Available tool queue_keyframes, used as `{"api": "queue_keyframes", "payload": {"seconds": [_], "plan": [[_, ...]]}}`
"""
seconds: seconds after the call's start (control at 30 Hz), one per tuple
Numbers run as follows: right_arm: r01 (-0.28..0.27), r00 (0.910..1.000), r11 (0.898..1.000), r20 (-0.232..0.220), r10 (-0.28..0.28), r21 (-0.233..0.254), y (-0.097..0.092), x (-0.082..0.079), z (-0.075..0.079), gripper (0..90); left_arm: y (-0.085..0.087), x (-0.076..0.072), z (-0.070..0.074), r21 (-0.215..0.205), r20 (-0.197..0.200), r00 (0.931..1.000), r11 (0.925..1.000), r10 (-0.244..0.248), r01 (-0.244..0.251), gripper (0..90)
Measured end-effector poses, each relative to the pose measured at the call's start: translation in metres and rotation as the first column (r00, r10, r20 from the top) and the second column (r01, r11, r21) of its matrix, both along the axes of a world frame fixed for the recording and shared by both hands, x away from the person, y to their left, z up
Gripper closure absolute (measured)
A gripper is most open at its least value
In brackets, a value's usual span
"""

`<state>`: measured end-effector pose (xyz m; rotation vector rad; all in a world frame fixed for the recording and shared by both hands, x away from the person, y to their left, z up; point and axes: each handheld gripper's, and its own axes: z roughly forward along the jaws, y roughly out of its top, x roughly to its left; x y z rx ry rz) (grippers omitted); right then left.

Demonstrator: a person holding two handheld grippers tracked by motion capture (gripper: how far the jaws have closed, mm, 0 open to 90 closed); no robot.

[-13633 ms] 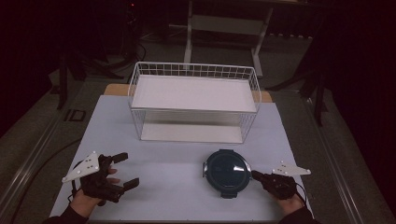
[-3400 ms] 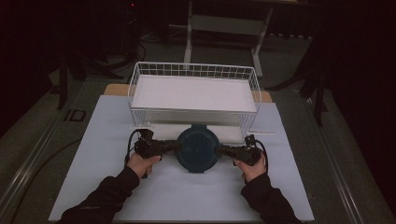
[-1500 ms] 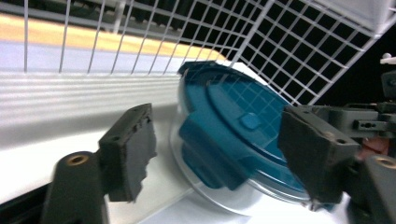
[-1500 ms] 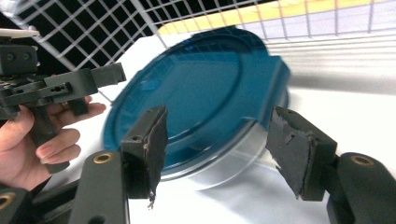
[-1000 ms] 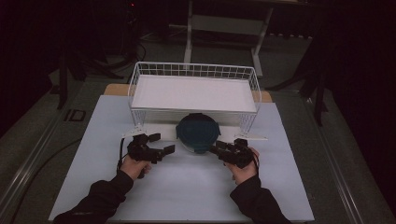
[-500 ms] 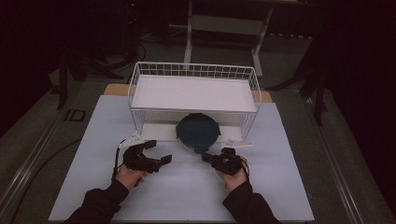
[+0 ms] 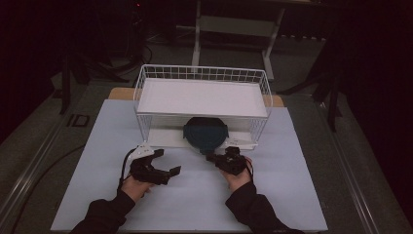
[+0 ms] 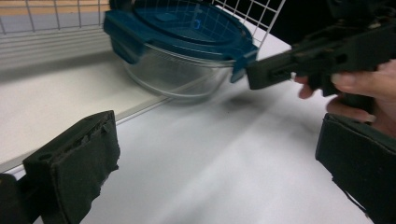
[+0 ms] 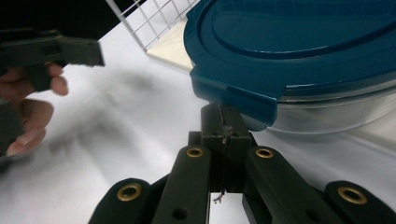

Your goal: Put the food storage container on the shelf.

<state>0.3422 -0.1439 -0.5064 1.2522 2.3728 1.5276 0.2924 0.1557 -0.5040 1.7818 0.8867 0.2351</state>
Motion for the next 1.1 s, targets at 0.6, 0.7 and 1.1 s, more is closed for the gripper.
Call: {"api": "queue_keyframes", "payload": {"seconds": [0.6,0.7,1.1], "plan": [[0.068,0.9977,0.998,0.001,-0.068,-0.004,0.007,0.035,-0.002,89.9,0.003,0.000,0.000,-0.019,0.011,0.9999,0.9997,0.012,-0.012,0.2],[0.068,0.9977,0.998,-0.009,-0.068,0.010,0.008,0.035,-0.004,89.5,0.003,0.000,0.001,-0.014,0.012,0.9999,0.9999,0.007,-0.006,0.1],[0.020,0.9987,0.999,0.045,-0.022,0.045,-0.002,0.007,0.002,18.0,-0.002,-0.010,0.013,-0.021,0.057,0.9981,0.9995,-0.022,0.023,0.2]]}}
